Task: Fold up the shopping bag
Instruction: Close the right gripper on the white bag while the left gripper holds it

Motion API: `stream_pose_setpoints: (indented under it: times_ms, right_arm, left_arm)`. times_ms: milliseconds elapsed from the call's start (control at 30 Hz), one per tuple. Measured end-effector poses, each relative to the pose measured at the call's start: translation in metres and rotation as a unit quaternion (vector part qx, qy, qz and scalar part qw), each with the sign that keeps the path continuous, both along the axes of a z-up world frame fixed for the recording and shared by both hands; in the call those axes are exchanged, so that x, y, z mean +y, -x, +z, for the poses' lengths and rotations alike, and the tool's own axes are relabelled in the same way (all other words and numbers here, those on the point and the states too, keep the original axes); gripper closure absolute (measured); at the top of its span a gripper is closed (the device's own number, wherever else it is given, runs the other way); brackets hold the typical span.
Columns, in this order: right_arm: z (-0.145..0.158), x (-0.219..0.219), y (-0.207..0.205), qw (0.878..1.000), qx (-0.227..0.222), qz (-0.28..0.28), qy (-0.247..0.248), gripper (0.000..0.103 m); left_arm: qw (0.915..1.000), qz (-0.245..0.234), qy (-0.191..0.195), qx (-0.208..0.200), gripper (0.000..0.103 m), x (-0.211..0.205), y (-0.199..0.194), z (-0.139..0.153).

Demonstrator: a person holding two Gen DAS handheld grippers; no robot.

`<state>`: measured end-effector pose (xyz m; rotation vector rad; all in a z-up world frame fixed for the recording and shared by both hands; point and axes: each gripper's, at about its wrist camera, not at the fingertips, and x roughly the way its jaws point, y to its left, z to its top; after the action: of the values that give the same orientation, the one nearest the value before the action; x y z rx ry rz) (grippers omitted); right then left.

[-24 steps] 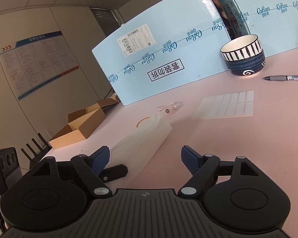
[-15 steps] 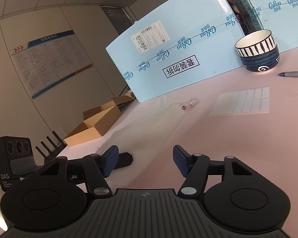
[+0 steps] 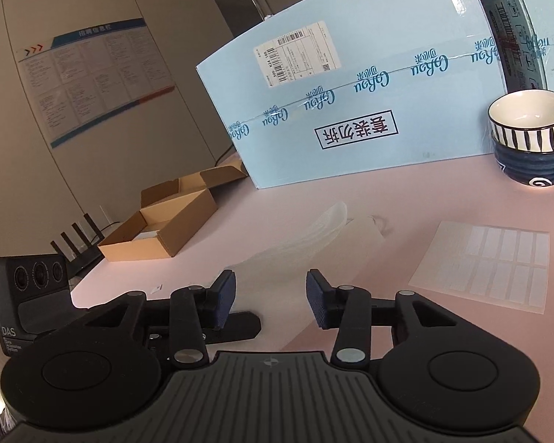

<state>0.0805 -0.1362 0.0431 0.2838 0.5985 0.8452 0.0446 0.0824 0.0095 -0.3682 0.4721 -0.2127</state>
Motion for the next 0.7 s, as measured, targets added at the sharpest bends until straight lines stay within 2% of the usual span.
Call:
stream_pose_setpoints:
  times_ms: [167, 233, 300, 400, 600, 633, 700]
  right_arm:
    - [-0.019, -0.003, -0.02, 0.999, 0.033, 0.009, -0.029, 0.063]
    - [-0.024, -0.001, -0.022, 0.999, 0.042, 0.014, -0.029, 0.063]
    - [-0.028, 0.001, -0.022, 0.999, 0.042, 0.013, -0.021, 0.063]
    - [-0.031, 0.004, -0.02, 0.999, 0.042, 0.009, -0.008, 0.063]
    - [-0.038, 0.0, -0.024, 0.998, 0.061, 0.015, -0.023, 0.064]
    - [-0.039, 0.001, -0.025, 0.998, 0.064, 0.017, -0.02, 0.066]
    - [-0.042, 0.002, -0.025, 0.997, 0.074, 0.02, -0.017, 0.085]
  left_arm:
    - [0.9964, 0.048, 0.07, 0.001, 0.094, 0.036, 0.002, -0.003]
    - [0.9955, 0.034, 0.088, 0.005, 0.092, 0.04, -0.002, -0.004]
    - [0.9963, 0.006, 0.084, 0.013, 0.091, 0.034, -0.007, -0.004]
    - [0.9981, -0.005, 0.057, 0.022, 0.091, 0.024, -0.007, -0.005]
    - [0.9985, -0.024, 0.048, 0.002, 0.09, 0.019, 0.0, -0.005]
    - [0.9985, -0.024, 0.049, 0.001, 0.089, 0.019, 0.0, -0.005]
    - [0.9985, -0.023, 0.05, 0.002, 0.085, 0.02, -0.001, -0.005]
